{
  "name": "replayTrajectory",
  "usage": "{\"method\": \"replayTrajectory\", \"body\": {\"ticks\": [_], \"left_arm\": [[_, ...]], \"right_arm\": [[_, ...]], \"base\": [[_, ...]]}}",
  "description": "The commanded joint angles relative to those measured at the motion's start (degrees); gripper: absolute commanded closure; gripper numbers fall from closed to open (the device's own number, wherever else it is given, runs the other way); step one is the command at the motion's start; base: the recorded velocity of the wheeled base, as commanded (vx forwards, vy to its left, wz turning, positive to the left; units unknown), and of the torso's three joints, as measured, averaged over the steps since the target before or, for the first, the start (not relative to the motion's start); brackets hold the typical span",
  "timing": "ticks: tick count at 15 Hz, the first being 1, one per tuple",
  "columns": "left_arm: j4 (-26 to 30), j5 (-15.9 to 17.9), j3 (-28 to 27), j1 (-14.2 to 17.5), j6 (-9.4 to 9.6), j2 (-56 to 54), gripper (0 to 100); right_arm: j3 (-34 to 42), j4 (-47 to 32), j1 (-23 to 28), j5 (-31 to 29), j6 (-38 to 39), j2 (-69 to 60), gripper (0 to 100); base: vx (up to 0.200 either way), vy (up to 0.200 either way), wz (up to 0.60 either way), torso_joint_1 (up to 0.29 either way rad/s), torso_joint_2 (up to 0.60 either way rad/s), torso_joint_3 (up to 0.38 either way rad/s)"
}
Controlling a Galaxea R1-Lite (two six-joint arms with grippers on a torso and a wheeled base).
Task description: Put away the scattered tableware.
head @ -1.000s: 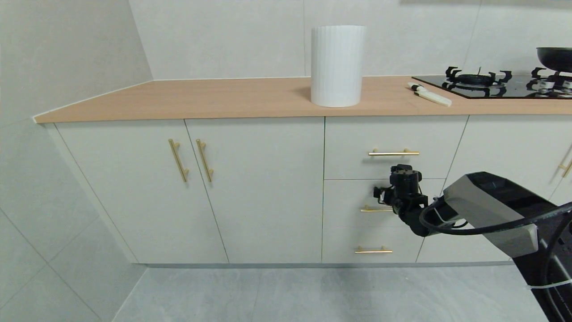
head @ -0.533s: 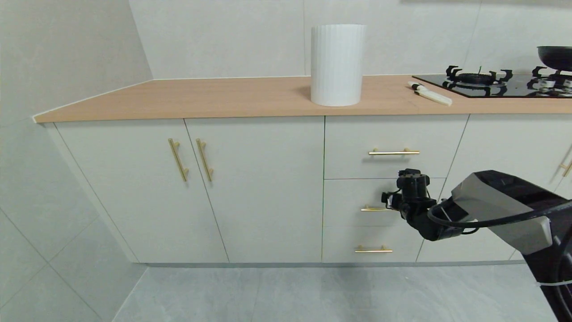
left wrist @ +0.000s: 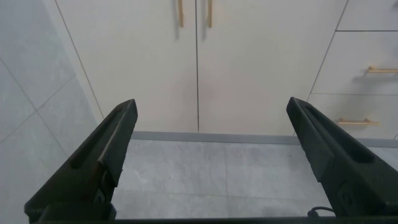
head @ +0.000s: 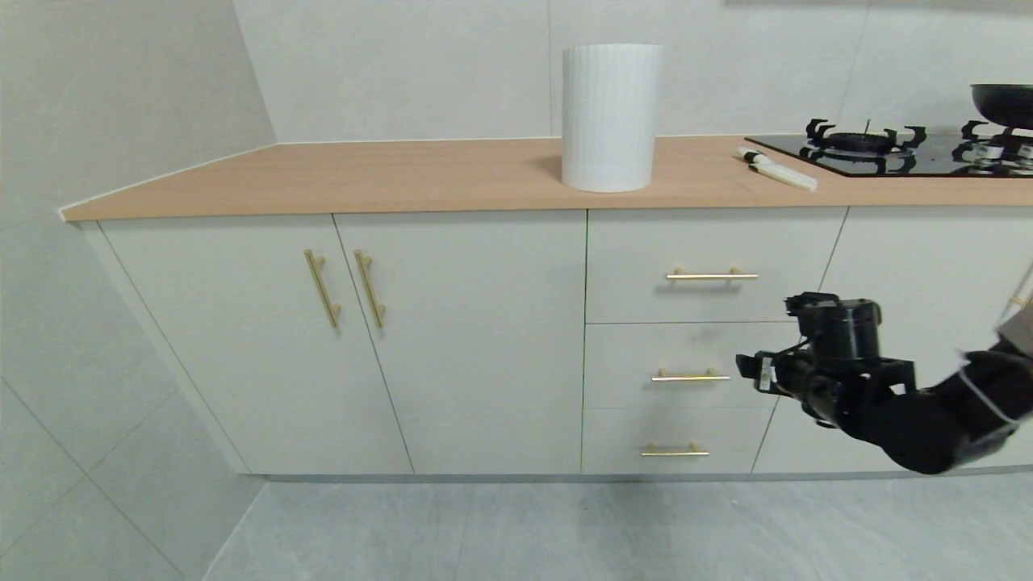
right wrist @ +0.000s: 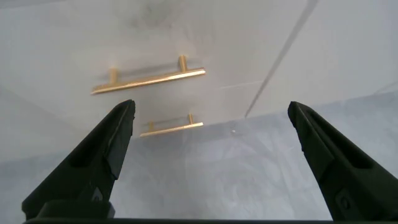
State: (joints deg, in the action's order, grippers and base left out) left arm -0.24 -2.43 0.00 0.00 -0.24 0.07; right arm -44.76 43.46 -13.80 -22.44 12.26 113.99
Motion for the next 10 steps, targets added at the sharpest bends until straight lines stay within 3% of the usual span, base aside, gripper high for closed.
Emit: {"method": "replayTrajectory", "body": {"ticks": [1,4,6,8,10], "left_arm": [[-0.02,-0.04,0.00,0.00,-0.02,0.01,0],[-0.02,-0.04,0.00,0.00,-0.02,0.01,0],[-0.02,-0.04,0.00,0.00,-0.02,0.01,0],[-0.02,-0.04,0.00,0.00,-0.02,0.01,0],[-0.02,-0.04,0.00,0.00,-0.02,0.01,0]], "right_arm": [[18.66,-0.13,-0.88,-0.15,-0.22,-29.27,0],[28.86,-1.36,0.00,-0.32,-4.18,-48.87,0],[31.76,-5.67,4.83,-0.32,-9.71,-61.52,0],[31.32,-14.10,7.03,-0.23,-13.23,-72.69,0],[28.15,-28.61,7.03,-0.15,-16.31,-86.66,0]], "base": [[0.000,0.000,0.00,0.000,0.00,0.000],[0.000,0.000,0.00,0.000,0.00,0.000],[0.000,0.000,0.00,0.000,0.00,0.000],[0.000,0.000,0.00,0.000,0.00,0.000],[0.000,0.000,0.00,0.000,0.00,0.000]]}}
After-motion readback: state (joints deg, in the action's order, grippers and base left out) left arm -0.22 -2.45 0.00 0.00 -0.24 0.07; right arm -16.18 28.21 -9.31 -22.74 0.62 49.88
